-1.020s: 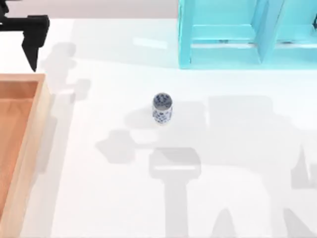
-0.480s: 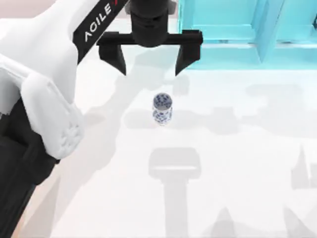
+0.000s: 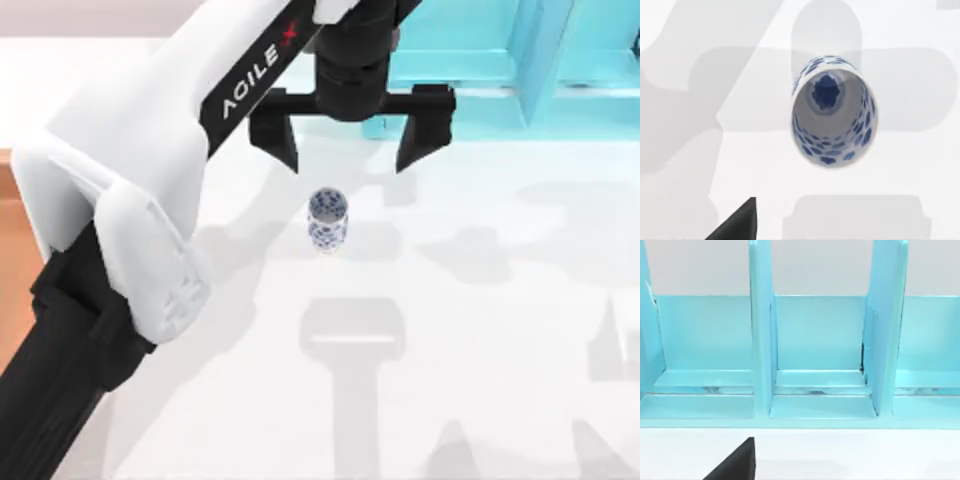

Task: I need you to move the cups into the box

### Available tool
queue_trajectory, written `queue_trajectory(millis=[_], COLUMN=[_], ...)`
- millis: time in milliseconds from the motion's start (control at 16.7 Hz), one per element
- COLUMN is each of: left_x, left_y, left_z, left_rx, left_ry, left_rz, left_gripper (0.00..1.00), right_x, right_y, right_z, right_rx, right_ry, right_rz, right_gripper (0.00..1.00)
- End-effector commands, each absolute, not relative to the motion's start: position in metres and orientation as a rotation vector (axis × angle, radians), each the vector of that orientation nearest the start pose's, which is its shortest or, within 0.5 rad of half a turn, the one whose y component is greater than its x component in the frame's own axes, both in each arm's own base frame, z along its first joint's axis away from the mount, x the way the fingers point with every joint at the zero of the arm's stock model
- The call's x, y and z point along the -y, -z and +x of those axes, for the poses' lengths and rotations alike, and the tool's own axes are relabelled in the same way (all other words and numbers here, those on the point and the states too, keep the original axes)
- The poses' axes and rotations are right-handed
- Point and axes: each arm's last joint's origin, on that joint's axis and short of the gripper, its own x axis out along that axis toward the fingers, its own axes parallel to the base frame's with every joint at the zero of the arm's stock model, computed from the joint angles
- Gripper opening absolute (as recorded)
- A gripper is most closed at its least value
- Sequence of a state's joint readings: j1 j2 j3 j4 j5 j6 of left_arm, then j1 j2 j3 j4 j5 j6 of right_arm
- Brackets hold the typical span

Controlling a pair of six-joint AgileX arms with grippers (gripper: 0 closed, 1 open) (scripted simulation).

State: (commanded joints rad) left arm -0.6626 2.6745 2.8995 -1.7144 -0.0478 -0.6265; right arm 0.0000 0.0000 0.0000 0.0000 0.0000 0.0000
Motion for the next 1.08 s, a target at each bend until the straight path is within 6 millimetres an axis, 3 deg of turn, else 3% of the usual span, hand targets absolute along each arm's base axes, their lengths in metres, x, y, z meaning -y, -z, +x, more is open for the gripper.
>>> queue_trajectory(millis=[300,780,1080], left_x=[0.301,0.301,0.300], left_y=[-0.218,-0.144,-0.137], left_z=[0.403,0.408,0.408], left_rx=[-1.466,-1.476,-1.472], left_ry=[0.019,0.014,0.016], left_rz=[0.011,0.017,0.015], left_gripper=[1.00,1.00,1.00], right_x=[0.001,0.001,0.001], right_y=[-0.160,-0.160,-0.160], right_z=[0.106,0.106,0.106], right_rx=[0.000,0.000,0.000], right_ry=[0.000,0.000,0.000], right_rz=[0.000,0.000,0.000], right_gripper=[1.00,1.00,1.00])
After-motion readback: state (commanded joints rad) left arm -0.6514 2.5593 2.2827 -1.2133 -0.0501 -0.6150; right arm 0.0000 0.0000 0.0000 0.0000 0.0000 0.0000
